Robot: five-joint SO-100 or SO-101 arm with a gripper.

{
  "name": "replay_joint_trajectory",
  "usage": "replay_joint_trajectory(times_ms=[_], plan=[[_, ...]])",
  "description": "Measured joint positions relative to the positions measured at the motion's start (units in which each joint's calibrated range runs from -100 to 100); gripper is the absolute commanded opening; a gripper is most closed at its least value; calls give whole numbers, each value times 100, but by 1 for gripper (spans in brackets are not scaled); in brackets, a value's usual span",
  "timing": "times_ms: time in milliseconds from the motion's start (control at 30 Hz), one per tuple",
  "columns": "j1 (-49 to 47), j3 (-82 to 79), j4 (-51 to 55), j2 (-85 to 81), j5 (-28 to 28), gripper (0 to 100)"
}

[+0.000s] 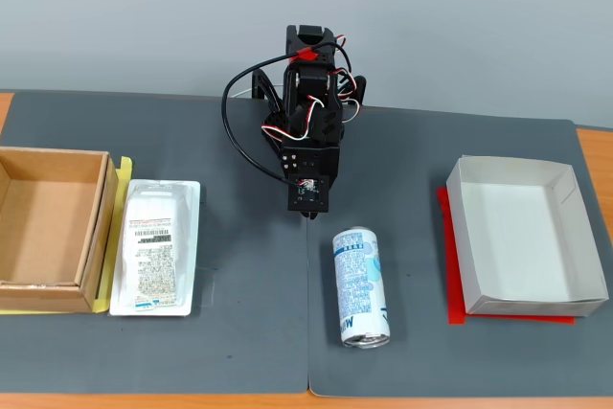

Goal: Pick the can and put it in the brown box

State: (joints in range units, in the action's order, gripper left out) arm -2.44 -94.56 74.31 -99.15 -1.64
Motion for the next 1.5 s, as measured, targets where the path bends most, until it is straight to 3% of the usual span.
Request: replay_joint_trajectory(times_ms=[867,1500], plan=[[-7,109,-130,575,0,1],[-414,2702,-467,2984,-20,1]])
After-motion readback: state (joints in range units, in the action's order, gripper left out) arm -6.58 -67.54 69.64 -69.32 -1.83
